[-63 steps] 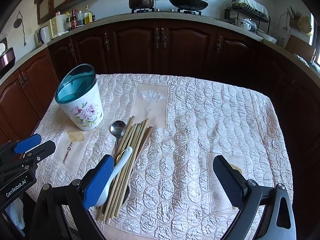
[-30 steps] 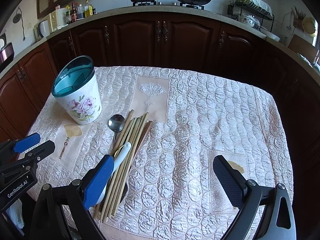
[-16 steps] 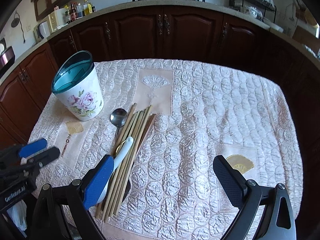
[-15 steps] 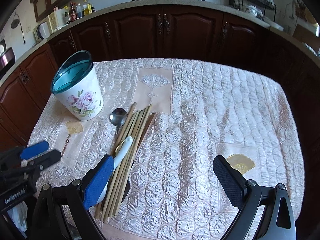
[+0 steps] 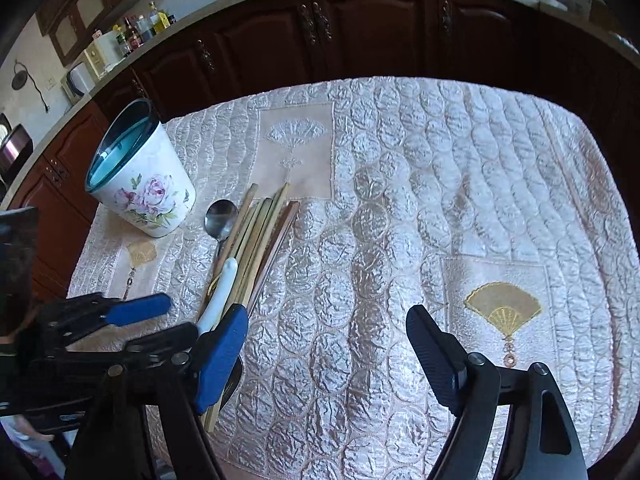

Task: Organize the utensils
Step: 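Grasp the white ceramic spoon handle with the left tool while the right tool approaches the chopsticks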

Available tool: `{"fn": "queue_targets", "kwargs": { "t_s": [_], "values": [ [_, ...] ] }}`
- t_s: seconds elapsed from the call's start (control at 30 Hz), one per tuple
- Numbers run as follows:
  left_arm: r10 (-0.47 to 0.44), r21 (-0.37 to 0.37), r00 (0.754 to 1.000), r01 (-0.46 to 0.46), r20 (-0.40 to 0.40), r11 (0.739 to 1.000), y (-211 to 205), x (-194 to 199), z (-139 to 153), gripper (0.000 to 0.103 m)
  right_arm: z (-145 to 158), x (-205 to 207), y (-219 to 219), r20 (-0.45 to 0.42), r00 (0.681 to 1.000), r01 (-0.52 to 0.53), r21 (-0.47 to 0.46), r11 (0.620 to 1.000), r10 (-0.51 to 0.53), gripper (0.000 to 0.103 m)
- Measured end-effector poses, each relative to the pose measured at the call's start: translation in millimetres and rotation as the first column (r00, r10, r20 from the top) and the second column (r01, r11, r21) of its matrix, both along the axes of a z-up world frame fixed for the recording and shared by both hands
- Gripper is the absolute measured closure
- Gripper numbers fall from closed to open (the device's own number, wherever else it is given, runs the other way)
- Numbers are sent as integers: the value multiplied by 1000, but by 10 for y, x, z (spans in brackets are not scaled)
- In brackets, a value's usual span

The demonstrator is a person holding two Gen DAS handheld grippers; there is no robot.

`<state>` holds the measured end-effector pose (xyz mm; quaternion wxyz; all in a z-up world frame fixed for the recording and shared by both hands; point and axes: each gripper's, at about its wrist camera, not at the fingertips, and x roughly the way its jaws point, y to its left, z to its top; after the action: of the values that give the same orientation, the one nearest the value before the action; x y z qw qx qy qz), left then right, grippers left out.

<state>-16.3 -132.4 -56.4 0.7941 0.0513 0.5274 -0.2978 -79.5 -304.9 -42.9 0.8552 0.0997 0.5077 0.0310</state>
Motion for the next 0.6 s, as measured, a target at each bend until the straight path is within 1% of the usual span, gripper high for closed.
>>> {"fn": "queue_targets", "kwargs": {
  "t_s": [0.03,0.1,0.17,0.2,0.23,0.27,0.3,0.33,0.5,0.6],
  "values": [
    [-7,4,1000,7,-2,1000,-30,9,-32,57,-14,11,-17,-1,1000,2,17,1000,-2,23],
    [-21,20,1000,21,-1,1000,-98,26,-91,61,-57,39,-34,-5,1000,9,40,999,-9,23],
    [-25,28,1000,25,-14,999,-136,59,-147,75,-95,74,-35,-11,1000,7,53,999,-6,23],
    [-24,18,1000,24,-17,1000,-139,73,-159,77,-109,95,-21,-12,1000,-1,51,999,2,25],
    [-23,12,1000,23,-15,1000,-149,83,-168,80,-130,124,9,-12,1000,-9,51,999,10,32],
    [-22,6,1000,23,-12,1000,-148,92,-170,89,-146,155,33,-14,1000,-18,58,998,19,36],
    [-27,-2,999,27,-19,1000,-147,102,-175,90,-165,190,52,-16,1000,-26,77,997,27,43],
    [-26,-6,999,26,-25,1000,-145,111,-181,91,-185,228,67,-17,999,-31,98,995,33,48],
    [6,-26,1000,-6,-20,1000,13,87,-163,91,-245,363,157,-20,998,-52,124,991,55,56],
    [40,-42,999,-41,-12,998,173,75,-99,91,-275,482,276,-20,996,-85,114,990,88,56]
  ]
}}
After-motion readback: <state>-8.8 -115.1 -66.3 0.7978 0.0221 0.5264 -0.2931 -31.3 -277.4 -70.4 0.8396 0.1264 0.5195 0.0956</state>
